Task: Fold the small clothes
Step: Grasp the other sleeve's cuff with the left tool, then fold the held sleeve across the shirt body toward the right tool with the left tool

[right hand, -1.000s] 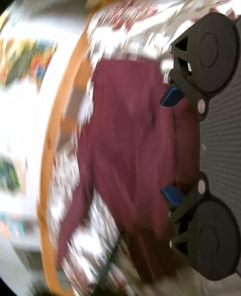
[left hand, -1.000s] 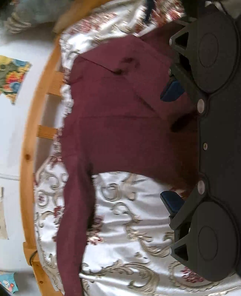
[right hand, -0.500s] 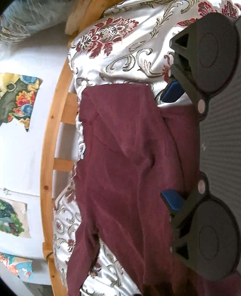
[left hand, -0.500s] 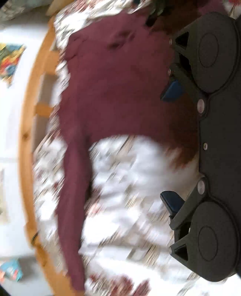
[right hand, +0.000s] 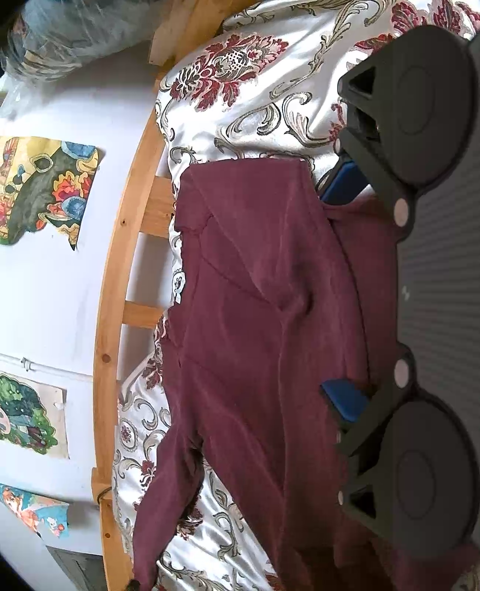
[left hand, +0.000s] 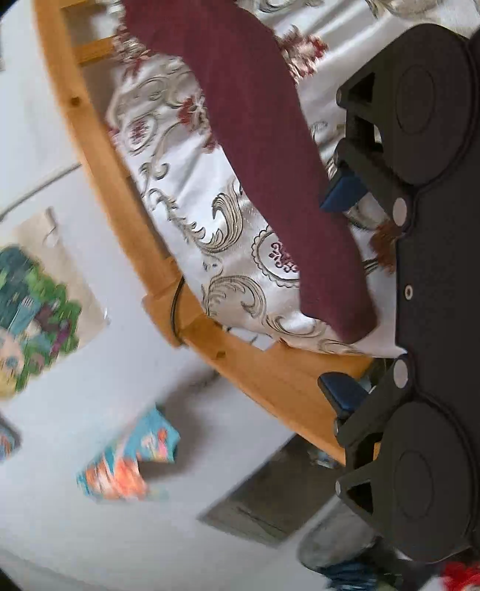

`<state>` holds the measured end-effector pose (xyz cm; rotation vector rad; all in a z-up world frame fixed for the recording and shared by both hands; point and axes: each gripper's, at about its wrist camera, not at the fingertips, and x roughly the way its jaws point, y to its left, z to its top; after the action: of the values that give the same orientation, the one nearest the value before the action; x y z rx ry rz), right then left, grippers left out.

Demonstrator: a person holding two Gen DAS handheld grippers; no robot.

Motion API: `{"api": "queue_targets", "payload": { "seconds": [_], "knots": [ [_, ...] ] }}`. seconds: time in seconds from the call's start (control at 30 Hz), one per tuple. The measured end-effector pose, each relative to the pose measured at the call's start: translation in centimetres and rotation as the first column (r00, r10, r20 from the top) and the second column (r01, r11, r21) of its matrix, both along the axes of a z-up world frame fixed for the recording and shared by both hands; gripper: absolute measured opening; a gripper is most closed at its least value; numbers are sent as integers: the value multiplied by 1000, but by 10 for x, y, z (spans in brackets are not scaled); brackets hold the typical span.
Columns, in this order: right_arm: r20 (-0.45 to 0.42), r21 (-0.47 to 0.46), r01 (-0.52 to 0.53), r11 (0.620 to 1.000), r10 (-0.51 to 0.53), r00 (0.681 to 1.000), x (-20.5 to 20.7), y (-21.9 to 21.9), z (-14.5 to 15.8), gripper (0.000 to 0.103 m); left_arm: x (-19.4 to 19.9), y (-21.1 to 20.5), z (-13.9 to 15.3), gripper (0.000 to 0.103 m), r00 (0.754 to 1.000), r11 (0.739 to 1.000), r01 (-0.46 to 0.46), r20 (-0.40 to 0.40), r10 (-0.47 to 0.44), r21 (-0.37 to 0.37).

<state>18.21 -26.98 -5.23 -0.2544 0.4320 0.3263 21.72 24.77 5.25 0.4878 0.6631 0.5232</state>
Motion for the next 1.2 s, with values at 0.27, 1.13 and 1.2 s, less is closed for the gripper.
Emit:
{"api": "queue_targets", "payload": {
  "seconds": [0.27, 1.13, 1.2],
  "knots": [
    [8, 23, 1, 1000, -1, 1000, -2, -4, -1, 103, 41, 28, -3, 80, 979, 992, 45, -194, -67, -117],
    [67, 90, -16, 996, 10, 998, -22, -12, 26, 103, 15, -77, 91, 0, 938, 858, 9, -293, -186, -514],
    [77, 96, -24, 995, 17, 997, -26, -11, 32, 103, 14, -103, 99, 0, 930, 826, 52, -273, -244, -562]
  ]
}}
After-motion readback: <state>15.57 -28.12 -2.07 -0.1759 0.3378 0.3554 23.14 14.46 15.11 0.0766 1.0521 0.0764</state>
